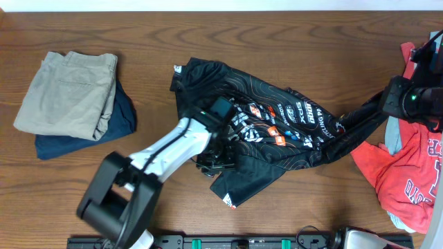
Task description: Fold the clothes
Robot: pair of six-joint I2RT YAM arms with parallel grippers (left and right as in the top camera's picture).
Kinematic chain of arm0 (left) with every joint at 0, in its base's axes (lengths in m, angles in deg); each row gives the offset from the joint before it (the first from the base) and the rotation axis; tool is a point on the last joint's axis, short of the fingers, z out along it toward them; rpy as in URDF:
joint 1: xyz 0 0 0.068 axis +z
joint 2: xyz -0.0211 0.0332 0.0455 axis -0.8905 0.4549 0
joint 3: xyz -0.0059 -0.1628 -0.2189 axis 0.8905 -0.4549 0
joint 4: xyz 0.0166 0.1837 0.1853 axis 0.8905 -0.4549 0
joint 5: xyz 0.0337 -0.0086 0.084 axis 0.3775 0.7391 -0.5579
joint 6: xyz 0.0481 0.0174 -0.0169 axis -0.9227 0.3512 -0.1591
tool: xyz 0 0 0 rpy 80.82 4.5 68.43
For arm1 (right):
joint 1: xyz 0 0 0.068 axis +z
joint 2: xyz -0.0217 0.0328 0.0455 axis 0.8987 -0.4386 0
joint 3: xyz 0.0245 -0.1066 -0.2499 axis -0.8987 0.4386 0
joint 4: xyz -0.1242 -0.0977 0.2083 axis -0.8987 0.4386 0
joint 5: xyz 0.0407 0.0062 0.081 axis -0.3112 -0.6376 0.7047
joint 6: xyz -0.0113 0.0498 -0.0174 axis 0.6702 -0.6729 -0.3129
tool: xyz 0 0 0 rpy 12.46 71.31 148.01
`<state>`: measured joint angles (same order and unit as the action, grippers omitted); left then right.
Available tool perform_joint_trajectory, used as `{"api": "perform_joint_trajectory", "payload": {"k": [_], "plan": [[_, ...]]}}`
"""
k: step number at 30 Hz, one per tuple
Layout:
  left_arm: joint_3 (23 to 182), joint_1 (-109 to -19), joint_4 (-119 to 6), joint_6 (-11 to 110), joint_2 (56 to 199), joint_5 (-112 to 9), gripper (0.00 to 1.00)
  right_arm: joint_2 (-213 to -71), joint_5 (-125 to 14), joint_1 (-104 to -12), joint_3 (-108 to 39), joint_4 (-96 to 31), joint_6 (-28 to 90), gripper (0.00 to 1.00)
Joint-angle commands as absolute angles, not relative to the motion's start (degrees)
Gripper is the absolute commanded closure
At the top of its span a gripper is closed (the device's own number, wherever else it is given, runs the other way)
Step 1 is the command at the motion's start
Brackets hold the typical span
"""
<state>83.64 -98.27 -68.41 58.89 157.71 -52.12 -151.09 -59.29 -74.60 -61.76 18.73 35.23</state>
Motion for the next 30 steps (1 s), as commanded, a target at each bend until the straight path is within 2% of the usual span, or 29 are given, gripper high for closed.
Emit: {"api": "perform_joint_trajectory", "payload": {"k": [1, 8, 15, 19, 27, 30], "plan": [[83.47, -98.82, -66.71, 61.69, 160.46, -53.25, 0.48, -151.05, -59.32, -75.34, -61.67, 19.0, 36.1, 0.99], [83.47, -99.34, -63.19, 61.93, 162.47, -53.21, 0.48, -151.05, -59.32, -75.34, -61.67, 19.59, 36.08, 0.99], [83.47, -103.71, -62.53, 61.93, 162.47, -53.04, 0.5, -151.05, -59.34, -75.34, -61.67, 19.5, 36.08, 0.99], [83.47, -104.55, -63.06, 61.97, 162.47, -52.97, 0.62, -151.05, -59.36, -75.34, -61.67, 19.5, 36.1, 0.99], [83.49, -104.48, -65.53, 63.2, 161.75, -52.38, 0.64, -151.05, -59.36, -75.34, -61.67, 19.5, 36.1, 0.99], [83.6, -104.5, -65.55, 63.24, 161.64, -52.29, 0.81, -151.05, -59.36, -75.34, -61.67, 19.52, 36.12, 0.99]]}}
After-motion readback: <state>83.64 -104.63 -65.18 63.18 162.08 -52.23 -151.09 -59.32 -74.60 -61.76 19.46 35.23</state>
